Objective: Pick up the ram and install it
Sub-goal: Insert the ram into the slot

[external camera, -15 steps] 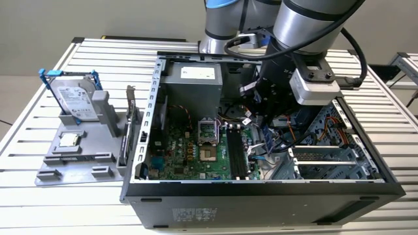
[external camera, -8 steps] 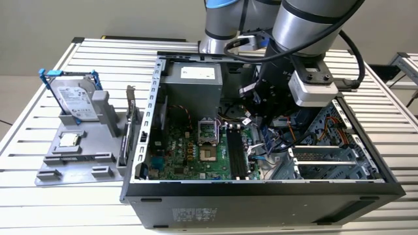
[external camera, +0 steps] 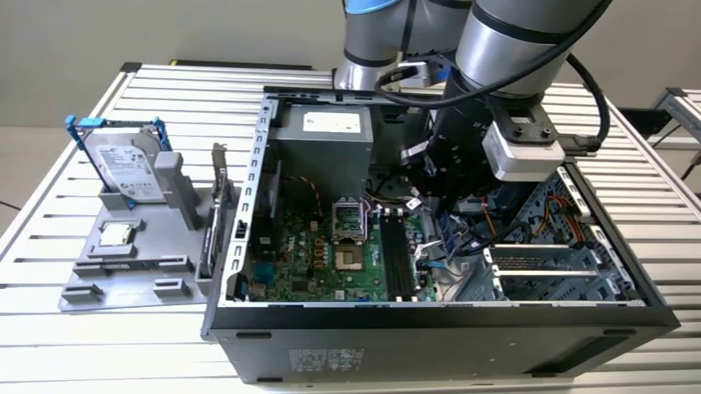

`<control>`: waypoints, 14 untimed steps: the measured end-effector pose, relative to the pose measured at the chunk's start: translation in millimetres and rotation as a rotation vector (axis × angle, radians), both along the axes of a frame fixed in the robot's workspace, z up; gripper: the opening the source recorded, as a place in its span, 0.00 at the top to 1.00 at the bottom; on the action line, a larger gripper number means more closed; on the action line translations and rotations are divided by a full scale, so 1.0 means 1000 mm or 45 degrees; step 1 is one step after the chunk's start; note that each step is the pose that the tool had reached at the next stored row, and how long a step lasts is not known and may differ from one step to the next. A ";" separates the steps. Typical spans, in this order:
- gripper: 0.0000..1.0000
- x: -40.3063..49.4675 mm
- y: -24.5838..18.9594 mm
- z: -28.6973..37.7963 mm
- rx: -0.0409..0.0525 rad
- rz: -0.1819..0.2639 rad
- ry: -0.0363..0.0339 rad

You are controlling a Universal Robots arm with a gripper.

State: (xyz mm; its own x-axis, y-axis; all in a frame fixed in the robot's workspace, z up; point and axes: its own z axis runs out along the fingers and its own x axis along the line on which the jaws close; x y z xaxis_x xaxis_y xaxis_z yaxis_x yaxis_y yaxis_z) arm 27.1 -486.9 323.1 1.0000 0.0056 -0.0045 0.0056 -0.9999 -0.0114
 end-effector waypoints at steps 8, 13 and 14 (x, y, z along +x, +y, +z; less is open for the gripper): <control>1.00 0.0000 0.0000 -0.0017 0.000 0.000 0.0000; 1.00 0.0000 0.0000 -0.0026 0.000 0.000 0.0000; 1.00 0.0000 0.0000 -0.0028 0.000 0.000 0.0000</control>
